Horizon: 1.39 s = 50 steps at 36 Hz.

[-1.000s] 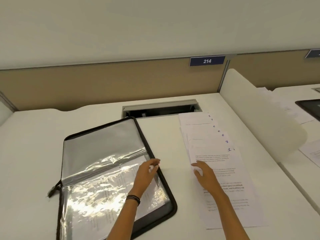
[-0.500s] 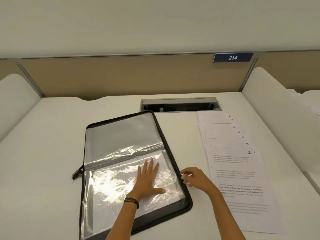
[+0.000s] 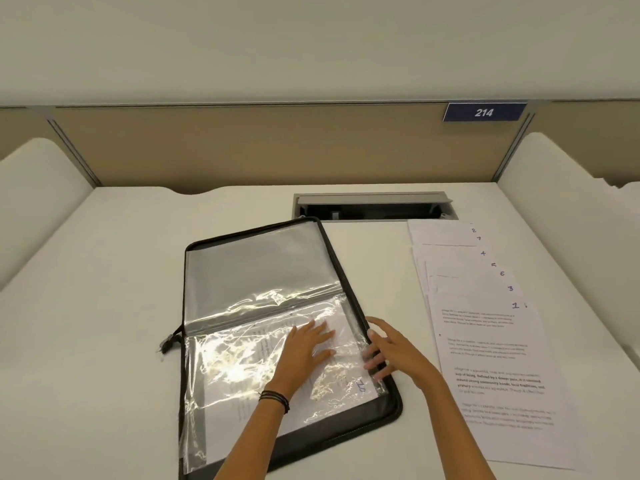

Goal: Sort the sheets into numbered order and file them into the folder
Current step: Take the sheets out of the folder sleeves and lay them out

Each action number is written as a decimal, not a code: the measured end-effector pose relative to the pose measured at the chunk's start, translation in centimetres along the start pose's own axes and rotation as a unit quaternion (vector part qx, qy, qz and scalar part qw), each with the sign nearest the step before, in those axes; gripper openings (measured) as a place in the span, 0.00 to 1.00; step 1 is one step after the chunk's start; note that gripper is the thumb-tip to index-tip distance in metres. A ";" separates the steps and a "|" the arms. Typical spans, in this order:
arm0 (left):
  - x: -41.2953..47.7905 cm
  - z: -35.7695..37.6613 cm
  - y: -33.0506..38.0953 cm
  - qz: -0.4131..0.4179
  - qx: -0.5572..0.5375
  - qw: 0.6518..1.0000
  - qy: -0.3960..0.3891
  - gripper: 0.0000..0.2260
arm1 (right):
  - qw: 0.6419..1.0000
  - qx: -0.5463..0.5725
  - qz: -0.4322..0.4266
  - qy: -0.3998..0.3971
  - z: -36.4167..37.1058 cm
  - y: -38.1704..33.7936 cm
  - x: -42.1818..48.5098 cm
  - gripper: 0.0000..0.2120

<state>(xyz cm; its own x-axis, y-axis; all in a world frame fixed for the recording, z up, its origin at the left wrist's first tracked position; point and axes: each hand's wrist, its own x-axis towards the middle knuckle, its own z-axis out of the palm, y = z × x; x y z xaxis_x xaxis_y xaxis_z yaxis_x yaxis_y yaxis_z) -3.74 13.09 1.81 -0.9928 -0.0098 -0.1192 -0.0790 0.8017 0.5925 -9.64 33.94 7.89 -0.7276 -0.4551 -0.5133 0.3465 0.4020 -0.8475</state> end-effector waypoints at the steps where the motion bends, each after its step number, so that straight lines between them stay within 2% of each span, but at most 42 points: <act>1: 0.0 -0.2 0.0 0.000 0.000 1.000 -0.006 0.21 | 1.000 0.000 -0.004 -0.004 0.1 -0.3 0.0 0.15; 5: 0.0 -1.1 0.2 0.002 -0.010 0.999 -0.034 0.21 | 1.000 -0.021 -0.015 -0.009 0.7 -1.1 0.1 0.13; 10: -0.1 -3.9 0.5 -0.013 -0.072 0.997 -0.032 0.19 | 0.998 -0.036 -0.043 0.010 1.1 -2.5 0.3 0.14; 21: -1.5 -12.4 2.5 0.064 -0.077 0.993 0.062 0.16 | 0.989 0.061 -0.130 0.038 1.8 -7.4 2.4 0.07; 26: -2.3 -15.6 4.0 0.111 -0.090 0.985 0.094 0.17 | 0.976 0.131 -0.159 0.071 2.6 -9.7 3.8 0.09; 30: -2.4 -16.4 3.8 0.135 -0.069 0.982 0.114 0.17 | 0.963 0.179 -0.180 0.093 3.0 -11.1 4.8 0.15; 34: -2.1 -16.2 3.3 0.173 -0.031 0.972 0.153 0.19 | 0.958 0.197 -0.178 0.108 3.2 -12.0 5.9 0.18; 37: -1.4 -15.9 2.6 0.198 -0.020 0.965 0.172 0.16 | 0.954 0.218 -0.171 0.115 3.2 -12.3 6.8 0.22; 40: -1.2 -15.3 2.1 0.237 -0.023 0.939 0.249 0.12 | 0.946 0.249 -0.162 0.128 3.2 -12.7 7.4 0.23; 43: -1.1 -14.6 1.8 0.232 -0.050 0.918 0.318 0.09 | 0.936 0.282 -0.159 0.137 3.3 -13.2 7.8 0.22; 46: -0.7 -13.7 0.5 0.195 -0.062 0.943 0.263 0.10 | 0.929 0.304 -0.154 0.145 3.3 -13.7 8.2 0.23; 50: 0.3 -11.9 -1.6 0.079 -0.058 0.983 0.154 0.13 | 0.935 0.284 -0.161 0.136 3.2 -14.0 8.6 0.22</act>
<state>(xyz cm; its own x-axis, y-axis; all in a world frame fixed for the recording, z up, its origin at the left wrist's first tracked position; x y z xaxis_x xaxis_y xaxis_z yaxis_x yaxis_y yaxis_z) -4.99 4.73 10.29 -0.9721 -0.0860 0.2182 0.0862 0.7341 0.6735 -18.79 21.84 14.91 -0.9454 -0.2296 -0.2312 0.2857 -0.2431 -0.9270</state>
